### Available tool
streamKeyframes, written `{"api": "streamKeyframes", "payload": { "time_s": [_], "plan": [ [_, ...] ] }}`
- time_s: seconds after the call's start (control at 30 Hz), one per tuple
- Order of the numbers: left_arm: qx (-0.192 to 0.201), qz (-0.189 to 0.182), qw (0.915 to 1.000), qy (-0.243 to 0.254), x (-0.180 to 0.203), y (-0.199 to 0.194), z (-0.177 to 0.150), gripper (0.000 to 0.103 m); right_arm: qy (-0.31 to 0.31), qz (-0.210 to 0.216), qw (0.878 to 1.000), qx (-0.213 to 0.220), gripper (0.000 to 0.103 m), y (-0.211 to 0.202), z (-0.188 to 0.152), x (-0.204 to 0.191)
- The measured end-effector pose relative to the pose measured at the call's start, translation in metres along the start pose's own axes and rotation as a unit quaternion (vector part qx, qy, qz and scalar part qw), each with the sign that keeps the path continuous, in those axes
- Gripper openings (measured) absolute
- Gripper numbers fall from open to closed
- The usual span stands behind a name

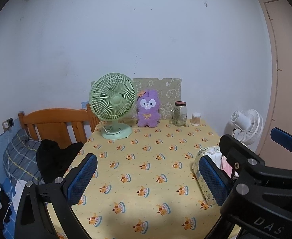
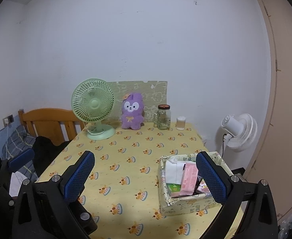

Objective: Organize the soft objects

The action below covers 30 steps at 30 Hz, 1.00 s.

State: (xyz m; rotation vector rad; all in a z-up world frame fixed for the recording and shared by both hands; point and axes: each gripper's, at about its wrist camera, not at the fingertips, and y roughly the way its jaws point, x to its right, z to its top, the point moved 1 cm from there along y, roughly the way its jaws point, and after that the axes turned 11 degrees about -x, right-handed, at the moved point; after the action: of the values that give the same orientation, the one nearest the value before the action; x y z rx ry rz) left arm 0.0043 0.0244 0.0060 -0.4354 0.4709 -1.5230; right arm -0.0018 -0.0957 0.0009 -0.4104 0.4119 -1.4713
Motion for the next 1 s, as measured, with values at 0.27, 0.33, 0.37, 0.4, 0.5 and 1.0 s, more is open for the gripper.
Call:
{"api": "streamKeyframes", "payload": {
  "time_s": [0.27, 0.33, 0.37, 0.4, 0.5, 1.0],
  "plan": [
    [0.002, 0.0, 1.0, 0.004, 0.004, 0.001, 0.003, 0.103, 0.003, 0.004, 1.0, -0.001, 0.103, 0.003, 0.003, 0.005],
    [0.001, 0.002, 1.0, 0.005, 0.004, 0.002, 0.003, 0.103, 0.006, 0.004, 1.0, -0.001, 0.103, 0.005, 0.003, 0.007],
    [0.0, 0.004, 1.0, 0.006, 0.005, 0.003, 0.003, 0.103, 0.008, 0.004, 1.0, -0.002, 0.103, 0.007, 0.003, 0.007],
    [-0.002, 0.004, 1.0, 0.006, 0.005, 0.004, 0.003, 0.103, 0.009, 0.003, 1.0, -0.002, 0.103, 0.007, 0.002, 0.008],
    [-0.006, 0.002, 1.0, 0.006, 0.006, 0.008, 0.003, 0.103, 0.01, 0.001, 1.0, -0.005, 0.103, 0.01, 0.001, 0.008],
    [-0.014, -0.002, 0.9999, 0.009, 0.008, 0.015, 0.004, 0.103, 0.013, 0.001, 1.0, -0.017, 0.103, 0.023, 0.001, 0.012]
  ]
}}
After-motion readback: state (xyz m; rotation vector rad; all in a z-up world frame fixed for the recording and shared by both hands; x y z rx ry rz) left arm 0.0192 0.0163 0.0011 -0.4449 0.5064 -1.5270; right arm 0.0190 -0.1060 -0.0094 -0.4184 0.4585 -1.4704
